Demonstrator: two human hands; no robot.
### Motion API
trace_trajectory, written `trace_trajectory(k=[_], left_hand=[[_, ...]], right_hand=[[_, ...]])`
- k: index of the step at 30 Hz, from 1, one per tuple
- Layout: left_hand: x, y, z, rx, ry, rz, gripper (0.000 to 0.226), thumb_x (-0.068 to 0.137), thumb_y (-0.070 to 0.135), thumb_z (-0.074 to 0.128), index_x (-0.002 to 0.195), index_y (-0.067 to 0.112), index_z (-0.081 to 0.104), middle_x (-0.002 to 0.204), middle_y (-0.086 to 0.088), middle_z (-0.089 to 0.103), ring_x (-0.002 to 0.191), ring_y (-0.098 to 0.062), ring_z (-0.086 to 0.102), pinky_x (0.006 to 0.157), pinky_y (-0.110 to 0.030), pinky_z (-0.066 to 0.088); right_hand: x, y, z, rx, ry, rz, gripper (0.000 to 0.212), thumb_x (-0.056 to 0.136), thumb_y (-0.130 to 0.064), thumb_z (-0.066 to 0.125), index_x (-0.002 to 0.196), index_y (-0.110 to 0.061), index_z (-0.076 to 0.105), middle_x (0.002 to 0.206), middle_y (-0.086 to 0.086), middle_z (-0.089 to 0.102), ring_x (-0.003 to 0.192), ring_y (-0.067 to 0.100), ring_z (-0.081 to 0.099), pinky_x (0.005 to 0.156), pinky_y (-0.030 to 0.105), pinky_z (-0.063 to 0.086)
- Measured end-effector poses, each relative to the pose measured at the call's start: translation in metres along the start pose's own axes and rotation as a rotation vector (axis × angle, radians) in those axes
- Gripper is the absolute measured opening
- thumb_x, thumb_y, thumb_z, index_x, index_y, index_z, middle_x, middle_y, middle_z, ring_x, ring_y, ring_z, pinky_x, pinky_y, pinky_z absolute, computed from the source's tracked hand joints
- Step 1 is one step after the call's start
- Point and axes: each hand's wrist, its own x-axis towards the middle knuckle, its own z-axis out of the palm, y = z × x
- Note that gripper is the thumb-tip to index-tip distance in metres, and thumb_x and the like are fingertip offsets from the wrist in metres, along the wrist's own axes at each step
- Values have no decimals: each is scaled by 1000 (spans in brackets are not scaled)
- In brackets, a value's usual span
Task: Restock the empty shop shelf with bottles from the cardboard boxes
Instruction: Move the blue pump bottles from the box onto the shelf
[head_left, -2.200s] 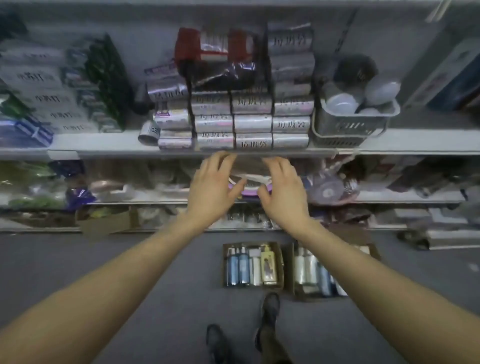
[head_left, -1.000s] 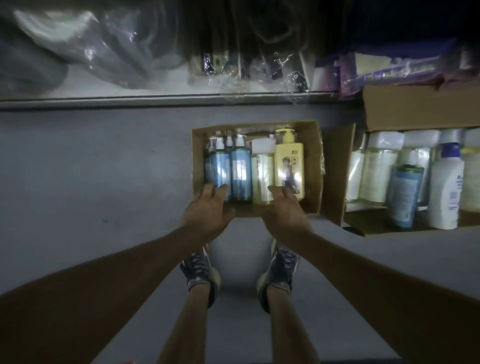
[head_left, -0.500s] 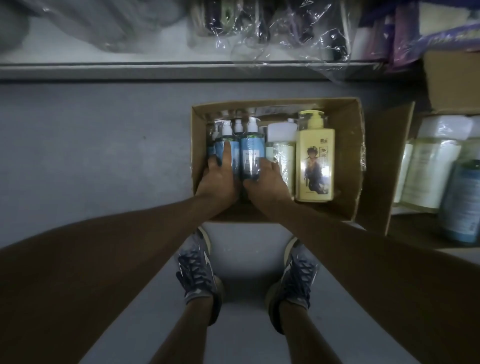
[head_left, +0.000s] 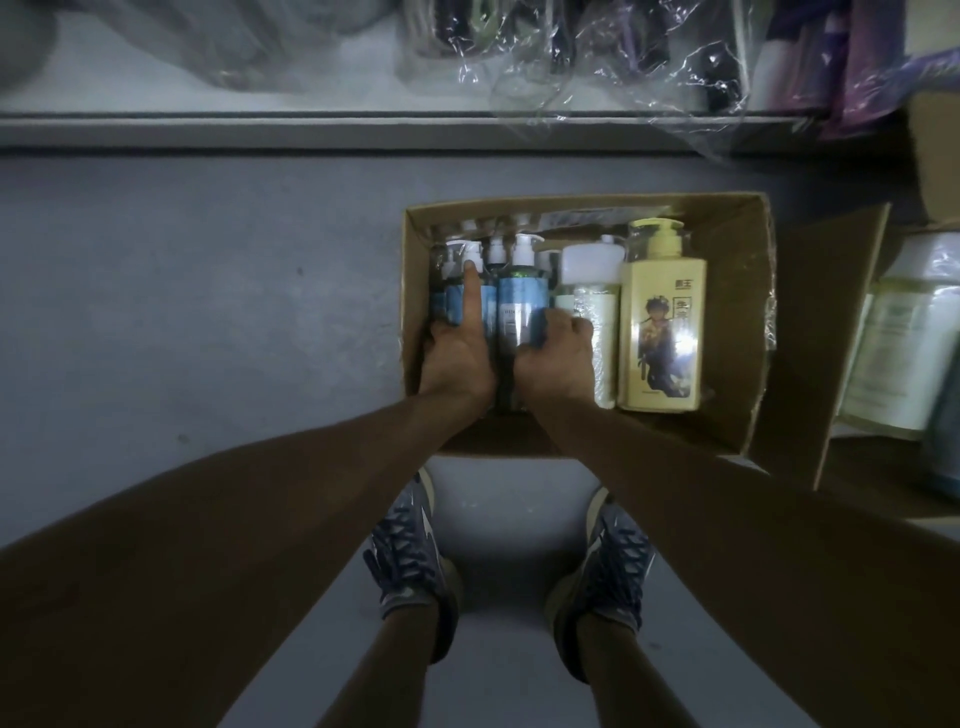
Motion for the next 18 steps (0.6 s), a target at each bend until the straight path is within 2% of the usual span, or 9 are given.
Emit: trace_trajectory(k=[3, 7, 9, 11, 12, 15, 18], left_hand=[[0, -2, 1, -25, 27, -15, 95, 109, 38, 58, 167, 41, -17, 147, -31, 45, 125, -45, 61, 106, -57, 52], [3, -5, 2, -97, 10, -17, 98, 106, 37, 62, 167, 41, -16, 156, -31, 37, 135, -48, 54, 109, -60, 47], [4, -8, 2, -87, 14, 4, 99, 106, 29, 63, 166, 43, -14, 154, -33, 38, 134, -51, 53, 107, -58, 49], [4, -10, 2, -73, 29, 10, 98, 106, 28, 62, 166, 42, -15, 151, -31, 42, 132, -49, 56, 110, -59, 48], [4, -10, 2, -69, 38, 5, 98, 107, 28, 61, 167, 41, -14, 150, -30, 43, 132, -47, 57, 112, -60, 48], [6, -12, 0, -71, 52, -18, 97, 106, 26, 61, 168, 42, -12, 151, -29, 46, 132, -45, 58, 113, -59, 48], [8, -13, -4, -122, 35, -43, 99, 105, 25, 63, 167, 46, -11, 150, -26, 50, 129, -42, 62, 107, -52, 53]], right_hand=[[-4, 0, 5, 66, -12, -15, 45, 102, -18, 61, 144, -12, 45, 139, 13, 55, 127, 32, 58, 108, 52, 52], [6, 2, 6, 213, -70, 75, 48, 101, -27, 69, 140, -26, 41, 127, 7, 65, 114, 30, 68, 96, 54, 61], [10, 8, 9, 173, -82, 32, 65, 96, -31, 75, 149, -28, 36, 138, 6, 61, 124, 30, 64, 103, 56, 57], [11, 15, 17, 90, -89, -26, 93, 91, -28, 80, 163, -26, 23, 159, 8, 42, 145, 30, 46, 117, 55, 45], [11, 16, 22, 65, -81, -29, 102, 90, -29, 81, 167, -29, 14, 163, 8, 35, 149, 31, 39, 120, 53, 42], [16, 14, 34, 86, -33, 8, 112, 88, -33, 80, 165, -45, 0, 152, 9, 40, 138, 33, 47, 106, 50, 47], [18, 13, 35, 120, -17, 19, 112, 86, -37, 80, 163, -49, 0, 149, 9, 44, 135, 32, 51, 100, 44, 49]])
